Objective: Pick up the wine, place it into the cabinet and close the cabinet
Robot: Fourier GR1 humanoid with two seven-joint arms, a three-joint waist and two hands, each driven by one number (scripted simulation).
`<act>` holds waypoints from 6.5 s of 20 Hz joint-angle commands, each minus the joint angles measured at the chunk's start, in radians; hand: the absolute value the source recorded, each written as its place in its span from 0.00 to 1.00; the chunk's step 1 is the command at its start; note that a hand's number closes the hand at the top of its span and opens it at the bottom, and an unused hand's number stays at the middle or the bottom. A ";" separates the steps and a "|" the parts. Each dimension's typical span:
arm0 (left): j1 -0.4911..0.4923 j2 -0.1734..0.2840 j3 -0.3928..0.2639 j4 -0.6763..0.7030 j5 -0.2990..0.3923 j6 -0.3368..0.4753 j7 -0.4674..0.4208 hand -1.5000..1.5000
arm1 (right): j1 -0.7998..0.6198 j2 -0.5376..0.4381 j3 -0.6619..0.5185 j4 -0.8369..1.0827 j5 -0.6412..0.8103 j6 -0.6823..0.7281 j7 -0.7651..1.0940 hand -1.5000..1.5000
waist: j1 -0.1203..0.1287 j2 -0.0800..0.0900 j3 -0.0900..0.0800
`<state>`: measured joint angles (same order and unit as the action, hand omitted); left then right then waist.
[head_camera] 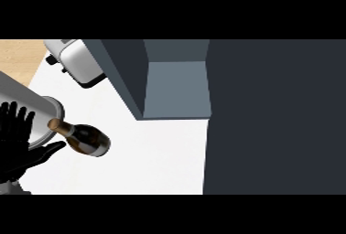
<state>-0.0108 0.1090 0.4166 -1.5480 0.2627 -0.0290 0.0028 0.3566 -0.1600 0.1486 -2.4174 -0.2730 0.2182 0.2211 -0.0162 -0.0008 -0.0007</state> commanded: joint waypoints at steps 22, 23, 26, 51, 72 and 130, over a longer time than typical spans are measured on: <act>-0.154 0.066 0.021 0.796 0.053 -0.366 -0.438 0.00 | 0.056 -0.024 -0.090 -0.168 -0.179 0.048 0.074 0.00 | -0.004 0.002 -0.001; -0.178 0.080 0.018 0.814 0.061 -0.376 -0.411 0.00 | -0.039 -0.006 -0.053 -0.137 -0.123 0.001 0.130 0.00 | 0.006 0.003 -0.001; -0.260 0.073 0.022 0.932 0.045 -0.354 -0.477 0.00 | 0.020 0.014 -0.041 -0.122 -0.104 0.035 0.057 0.00 | -0.001 0.003 -0.001; -0.394 0.050 -0.065 1.172 -0.055 -0.438 -0.778 1.00 | -0.012 0.020 -0.021 -0.063 -0.044 0.028 0.056 0.00 | 0.000 0.003 -0.001; -0.132 -0.093 -0.367 0.486 -0.313 0.064 -0.534 1.00 | 0.052 0.036 -0.009 -0.099 -0.045 0.028 0.032 0.00 | 0.020 -0.004 0.002; -0.580 -0.090 -0.725 0.689 -0.372 0.750 0.058 1.00 | 0.038 0.002 -0.071 -0.018 -0.138 0.151 -0.041 0.00 | -0.089 0.027 -0.003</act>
<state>-0.4069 0.0222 -0.3764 -0.9956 -0.1541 0.8137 0.0255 0.3944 -0.1451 0.0876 -2.3708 -0.3388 0.3755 0.1410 -0.0866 -0.0005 0.0091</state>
